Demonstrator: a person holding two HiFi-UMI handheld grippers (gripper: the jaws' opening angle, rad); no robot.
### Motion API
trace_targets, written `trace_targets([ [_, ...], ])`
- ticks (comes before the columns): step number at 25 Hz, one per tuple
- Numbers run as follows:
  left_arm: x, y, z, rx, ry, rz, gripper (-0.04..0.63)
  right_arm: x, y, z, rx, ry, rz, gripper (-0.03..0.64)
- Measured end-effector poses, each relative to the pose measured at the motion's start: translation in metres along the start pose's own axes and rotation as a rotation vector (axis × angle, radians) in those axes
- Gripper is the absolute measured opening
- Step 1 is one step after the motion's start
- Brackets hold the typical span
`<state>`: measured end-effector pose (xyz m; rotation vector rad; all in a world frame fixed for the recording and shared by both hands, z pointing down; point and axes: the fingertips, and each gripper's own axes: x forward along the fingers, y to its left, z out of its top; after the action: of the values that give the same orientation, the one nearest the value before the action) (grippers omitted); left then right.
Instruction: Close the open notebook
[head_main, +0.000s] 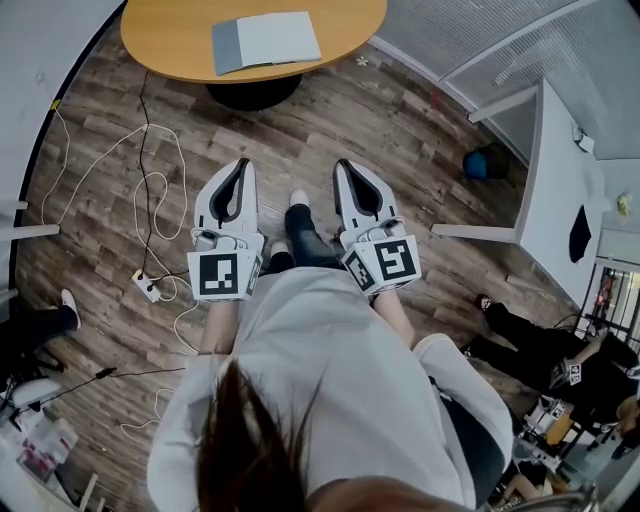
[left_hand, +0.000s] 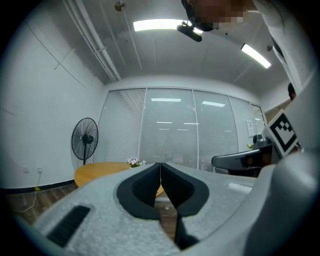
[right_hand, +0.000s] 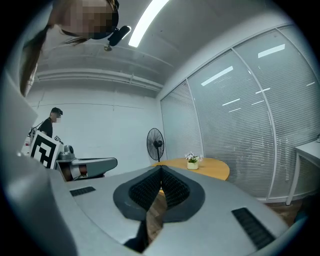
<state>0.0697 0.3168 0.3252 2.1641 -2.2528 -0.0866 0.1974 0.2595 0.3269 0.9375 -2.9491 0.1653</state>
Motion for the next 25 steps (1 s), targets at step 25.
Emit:
trace_targets([
  [25,0.183,0.072,-0.001,0.001,-0.006,0.178,0.017,0.170,-0.137,0.011,0.002,0.060,0.119,0.003],
])
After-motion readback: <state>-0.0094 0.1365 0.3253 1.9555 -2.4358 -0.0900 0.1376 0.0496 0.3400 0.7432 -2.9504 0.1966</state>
